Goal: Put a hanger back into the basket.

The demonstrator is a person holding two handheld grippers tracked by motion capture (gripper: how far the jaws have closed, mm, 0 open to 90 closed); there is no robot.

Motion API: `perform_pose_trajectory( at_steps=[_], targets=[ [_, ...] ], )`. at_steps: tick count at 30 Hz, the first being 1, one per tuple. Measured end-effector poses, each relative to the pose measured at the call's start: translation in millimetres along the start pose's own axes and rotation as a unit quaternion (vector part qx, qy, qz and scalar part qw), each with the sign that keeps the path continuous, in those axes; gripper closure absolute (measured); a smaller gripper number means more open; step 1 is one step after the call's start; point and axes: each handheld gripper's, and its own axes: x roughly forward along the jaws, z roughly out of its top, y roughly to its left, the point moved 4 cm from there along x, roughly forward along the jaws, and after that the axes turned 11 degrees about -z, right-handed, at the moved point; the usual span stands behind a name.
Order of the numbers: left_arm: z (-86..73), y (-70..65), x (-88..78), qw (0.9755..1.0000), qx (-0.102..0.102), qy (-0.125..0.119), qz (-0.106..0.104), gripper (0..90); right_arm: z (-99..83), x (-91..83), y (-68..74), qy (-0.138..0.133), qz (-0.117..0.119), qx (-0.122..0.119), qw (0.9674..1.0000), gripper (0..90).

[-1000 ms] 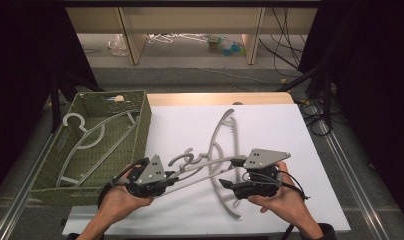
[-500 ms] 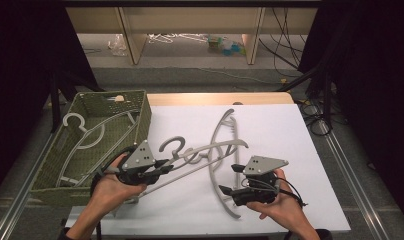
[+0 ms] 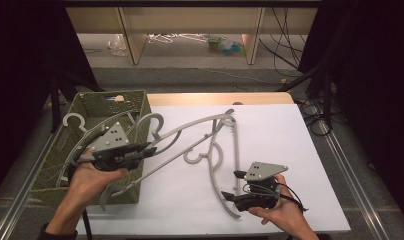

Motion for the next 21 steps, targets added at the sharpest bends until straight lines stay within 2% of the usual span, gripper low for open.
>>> perform_pose_trajectory(
  at_steps=[5, 6, 8, 12, 13, 15, 20, 21],
  targets=[
    [15.8, 2.3, -14.1, 1.0, -0.001, 0.003, -0.001, 78.8, -2.4, -0.8, -1.5, -0.003, -0.001, 0.003, 1.0, 27.4],
    [21.9, 5.5, -21.0, 1.0, -0.003, 0.003, 0.004, 78.8, -3.2, -0.8, -2.3, -0.003, -0.002, 0.004, 1.0, 27.4],
    [24.5, 8.4, -24.9, 1.0, -0.002, 0.001, 0.006, 78.8, -3.3, -1.0, -2.4, -0.002, -0.002, 0.004, 1.0, 27.4],
    [28.8, 28.4, -44.0, 0.9994, -0.011, 0.003, 0.031, 78.8, -4.1, -1.7, -2.0, 0.001, 0.0, 0.005, 1.0, 27.4],
    [28.8, 28.4, -44.0, 0.9994, -0.011, 0.003, 0.031, 78.8, -4.1, -1.7, -2.0, 0.001, 0.0, 0.005, 1.0, 27.4],
    [28.3, 36.8, -50.3, 0.9989, -0.02, 0.001, 0.042, 78.8, -4.6, -1.4, -2.7, 0.0, -0.002, 0.005, 1.0, 27.4],
    [21.0, 61.7, -65.2, 0.9956, -0.046, -0.005, 0.081, 78.9, -5.3, -1.5, -4.1, -0.001, -0.004, 0.007, 1.0, 27.4],
    [19.3, 66.6, -66.6, 0.9955, -0.044, -0.007, 0.083, 78.9, -5.5, -1.4, -4.2, -0.001, -0.004, 0.007, 1.0, 27.4]
  ],
)
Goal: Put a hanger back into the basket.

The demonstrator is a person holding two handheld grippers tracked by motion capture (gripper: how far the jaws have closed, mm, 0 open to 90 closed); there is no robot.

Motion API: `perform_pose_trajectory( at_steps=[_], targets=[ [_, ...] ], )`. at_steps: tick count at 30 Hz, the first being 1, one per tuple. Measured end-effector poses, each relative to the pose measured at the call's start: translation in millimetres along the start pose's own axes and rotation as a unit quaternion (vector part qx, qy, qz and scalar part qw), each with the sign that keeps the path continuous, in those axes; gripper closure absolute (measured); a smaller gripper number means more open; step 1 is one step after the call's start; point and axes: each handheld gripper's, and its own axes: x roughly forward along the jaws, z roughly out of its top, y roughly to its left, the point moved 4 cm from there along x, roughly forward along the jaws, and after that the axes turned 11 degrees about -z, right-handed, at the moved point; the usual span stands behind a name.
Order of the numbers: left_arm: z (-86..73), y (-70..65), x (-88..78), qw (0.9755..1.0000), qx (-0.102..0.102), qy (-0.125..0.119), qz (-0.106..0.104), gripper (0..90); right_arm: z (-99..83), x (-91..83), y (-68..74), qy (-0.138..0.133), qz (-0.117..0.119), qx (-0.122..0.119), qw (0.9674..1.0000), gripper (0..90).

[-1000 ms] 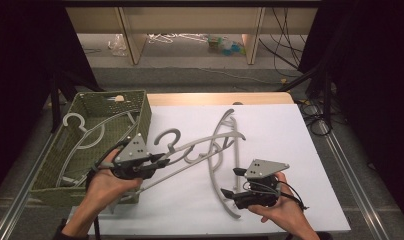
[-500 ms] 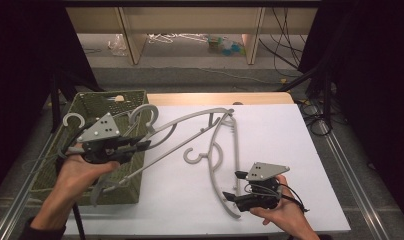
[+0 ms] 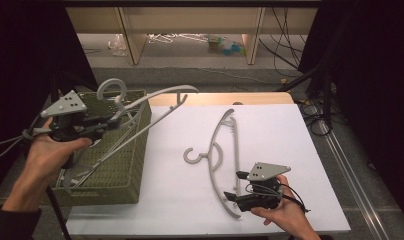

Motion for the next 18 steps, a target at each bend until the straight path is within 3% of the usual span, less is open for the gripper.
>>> perform_pose_trajectory(
  at_steps=[2, 4, 7, 14, 18],
  targets=[
    [-6.1, 14.4, -4.9, 0.9997, -0.013, 0.003, 0.023, 78.9, -0.9, 0.9, -0.2, 0.003, 0.001, 0.0, 1.0, 27.4],
    [-8.3, 18.4, -5.5, 0.9995, -0.021, 0.002, 0.023, 78.9, -1.2, 1.1, -0.3, 0.003, 0.001, 0.0, 1.0, 27.3],
    [-15.2, 36.2, -10.2, 0.9986, -0.032, 0.001, 0.042, 78.9, -1.4, 1.0, -0.5, 0.003, 0.0, 0.001, 1.0, 27.4],
    [-23.6, 62.6, -17.3, 0.9964, -0.046, 0.012, 0.07, 78.9, -2.2, 0.8, -1.3, 0.006, 0.001, 0.004, 1.0, 27.4],
    [-28.7, 72.4, -19.1, 0.9953, -0.056, 0.015, 0.079, 78.9, -2.8, 0.4, -1.8, 0.008, 0.002, 0.004, 1.0, 27.4]
  ],
)
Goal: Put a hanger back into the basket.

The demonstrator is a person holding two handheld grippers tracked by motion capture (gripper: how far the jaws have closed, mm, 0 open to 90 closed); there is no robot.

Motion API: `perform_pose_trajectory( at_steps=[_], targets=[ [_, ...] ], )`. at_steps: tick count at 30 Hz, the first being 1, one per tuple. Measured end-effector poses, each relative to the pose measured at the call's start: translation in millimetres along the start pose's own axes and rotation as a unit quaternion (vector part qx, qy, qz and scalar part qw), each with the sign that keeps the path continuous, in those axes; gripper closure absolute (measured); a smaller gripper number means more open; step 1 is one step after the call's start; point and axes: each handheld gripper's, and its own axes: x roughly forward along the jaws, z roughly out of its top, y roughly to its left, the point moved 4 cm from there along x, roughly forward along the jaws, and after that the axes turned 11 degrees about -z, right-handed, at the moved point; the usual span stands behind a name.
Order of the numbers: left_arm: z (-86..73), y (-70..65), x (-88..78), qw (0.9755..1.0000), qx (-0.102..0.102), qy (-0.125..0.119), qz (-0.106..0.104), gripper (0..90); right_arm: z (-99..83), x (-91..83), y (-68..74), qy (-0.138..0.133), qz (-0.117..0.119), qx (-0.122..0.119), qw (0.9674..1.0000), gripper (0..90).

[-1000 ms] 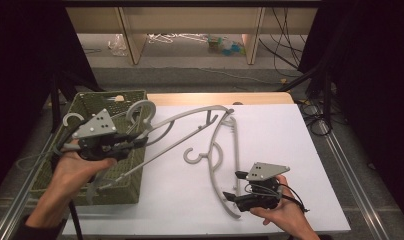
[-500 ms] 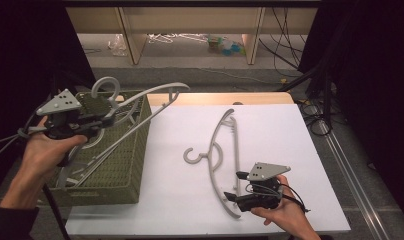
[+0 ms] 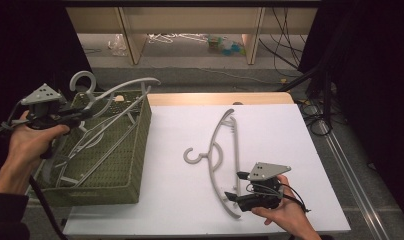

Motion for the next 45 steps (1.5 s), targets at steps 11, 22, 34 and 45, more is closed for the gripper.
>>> perform_pose_trajectory(
  at_steps=[11, 22, 34, 45],
  targets=[
    [-15.0, 31.8, 1.5, 0.9996, -0.003, 0.011, 0.027, 78.9, -1.5, 1.3, -0.8, 0.001, 0.0, 0.001, 1.0, 27.4],
    [-38.0, 52.5, 7.4, 0.9988, -0.014, 0.034, 0.032, 78.9, -1.1, 1.9, -2.2, -0.002, 0.0, 0.003, 1.0, 27.3],
    [-54.1, 60.0, 17.1, 0.9952, 0.01, 0.095, 0.021, 78.8, -2.3, 2.4, -2.4, 0.002, 0.0, 0.004, 1.0, 27.2],
    [-70.5, 63.9, 36.0, 0.9938, -0.029, 0.105, 0.022, 78.7, -3.4, 3.3, -1.5, 0.005, 0.002, 0.004, 1.0, 27.2]
  ],
)
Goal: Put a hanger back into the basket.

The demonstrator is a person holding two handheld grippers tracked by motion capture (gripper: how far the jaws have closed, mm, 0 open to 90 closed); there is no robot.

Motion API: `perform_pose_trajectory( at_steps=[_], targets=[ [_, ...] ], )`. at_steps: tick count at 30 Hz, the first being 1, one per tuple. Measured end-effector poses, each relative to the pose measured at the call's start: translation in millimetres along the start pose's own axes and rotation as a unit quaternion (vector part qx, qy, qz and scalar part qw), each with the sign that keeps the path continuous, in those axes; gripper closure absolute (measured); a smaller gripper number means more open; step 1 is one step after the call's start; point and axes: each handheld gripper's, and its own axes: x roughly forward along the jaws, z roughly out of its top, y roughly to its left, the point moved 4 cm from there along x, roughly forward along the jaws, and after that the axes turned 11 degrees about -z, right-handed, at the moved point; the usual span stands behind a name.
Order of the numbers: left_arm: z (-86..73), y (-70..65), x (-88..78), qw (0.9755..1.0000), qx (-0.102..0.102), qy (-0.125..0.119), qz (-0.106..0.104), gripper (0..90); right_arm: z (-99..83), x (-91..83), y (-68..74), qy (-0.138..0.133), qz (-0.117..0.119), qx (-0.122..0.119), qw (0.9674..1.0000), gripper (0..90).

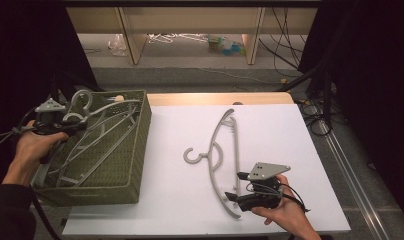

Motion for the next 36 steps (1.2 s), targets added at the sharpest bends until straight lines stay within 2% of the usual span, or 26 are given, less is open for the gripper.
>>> perform_pose_trajectory(
  at_steps=[2, 4, 5, 6, 7, 8, 9, 12, 13, 16, 18, 19, 21, 22, 23, 24, 25, 26, 27, 29, 34, 36],
  targets=[
    [-3.1, -0.3, 7.1, 1.0, -0.006, 0.001, -0.008, 78.7, 0.3, 0.8, 0.1, -0.001, -0.001, 0.001, 1.0, 27.2],
    [-6.8, 2.3, 13.3, 0.9998, -0.019, 0.005, -0.005, 78.7, 0.1, 0.3, -0.3, -0.001, -0.002, 0.001, 1.0, 27.2],
    [-9.5, 5.2, 14.4, 0.9997, -0.015, 0.018, -0.004, 78.7, 0.1, 0.3, -0.3, -0.001, -0.002, 0.001, 1.0, 27.2],
    [-14.7, 6.9, 20.0, 0.9994, -0.033, 0.013, 0.002, 78.6, 0.4, 0.0, -0.8, -0.002, -0.001, 0.001, 1.0, 27.1],
    [-14.7, 6.9, 20.0, 0.9994, -0.033, 0.013, 0.002, 78.5, 0.4, 0.0, -0.8, -0.002, -0.001, 0.001, 1.0, 27.1],
    [-21.8, 11.4, 20.9, 0.9989, -0.034, 0.031, 0.004, 78.5, 0.2, 0.0, -0.8, -0.004, 0.0, 0.0, 1.0, 27.0],
    [-21.8, 11.4, 20.9, 0.9989, -0.034, 0.031, 0.004, 78.4, 0.2, 0.0, -0.8, -0.004, 0.0, 0.0, 1.0, 27.0],
    [-32.2, 17.9, 25.7, 0.998, -0.045, 0.04, 0.021, 78.4, -0.4, 0.8, -0.5, -0.002, 0.0, 0.002, 1.0, 27.0],
    [-37.2, 21.0, 27.5, 0.9972, -0.055, 0.038, 0.031, 77.1, -0.8, 1.1, -0.1, -0.001, 0.002, 0.001, 1.0, 26.9],
    [-39.0, 22.9, 26.8, 0.9969, -0.064, 0.033, 0.032, 76.3, -1.0, 1.8, -0.3, -0.001, 0.001, 0.001, 1.0, 26.5],
    [-37.5, 23.6, 21.7, 0.9968, -0.062, 0.025, 0.045, 68.6, -1.3, 2.5, -1.4, -0.002, -0.004, 0.003, 1.0, 24.2],
    [-37.5, 23.6, 21.7, 0.9968, -0.062, 0.025, 0.045, 66.2, -1.3, 2.5, -1.4, -0.002, -0.004, 0.003, 1.0, 24.2],
    [-34.6, 23.6, 14.1, 0.996, -0.067, 0.004, 0.059, 62.8, -1.1, 2.5, -2.3, -0.006, -0.005, 0.006, 0.9999, 22.8],
    [-30.8, 19.2, 7.5, 0.9945, -0.069, -0.026, 0.075, 55.6, -0.8, 2.5, -3.4, -0.011, -0.01, 0.006, 0.9999, 22.3],
    [-30.8, 19.2, 7.5, 0.9945, -0.069, -0.026, 0.075, 53.7, -0.8, 2.5, -3.4, -0.011, -0.01, 0.006, 0.9999, 22.3],
    [-28.5, 15.0, 4.6, 0.9935, -0.07, -0.045, 0.078, 53.7, -0.5, 2.4, -3.5, -0.013, -0.01, 0.007, 0.9998, 22.1],
    [-26.1, 10.2, 1.3, 0.9925, -0.071, -0.062, 0.079, 47.6, 0.4, 1.7, -3.9, -0.02, -0.011, 0.008, 0.9997, 21.8],
    [-21.3, -2.0, -7.0, 0.9906, -0.065, -0.094, 0.075, 44.9, 0.8, 1.5, -4.1, -0.022, -0.01, 0.007, 0.9997, 21.3],
    [-21.3, -2.0, -7.0, 0.9906, -0.065, -0.094, 0.075, 42.3, 0.8, 1.5, -4.1, -0.022, -0.01, 0.007, 0.9997, 21.3],
    [-17.3, -17.4, -15.6, 0.9888, -0.055, -0.119, 0.071, 39.0, 1.7, 1.0, -4.9, -0.029, -0.014, 0.012, 0.9994, 20.4],
    [-13.1, -63.8, -32.1, 0.986, -0.023, -0.158, 0.049, 31.9, 2.7, 0.5, -9.0, -0.046, -0.022, 0.028, 0.9983, 18.0],
    [-12.9, -85.6, -37.3, 0.9841, -0.022, -0.173, 0.032, 30.1, 2.7, 0.1, -9.5, -0.049, -0.024, 0.027, 0.9981, 17.6]
  ],
)
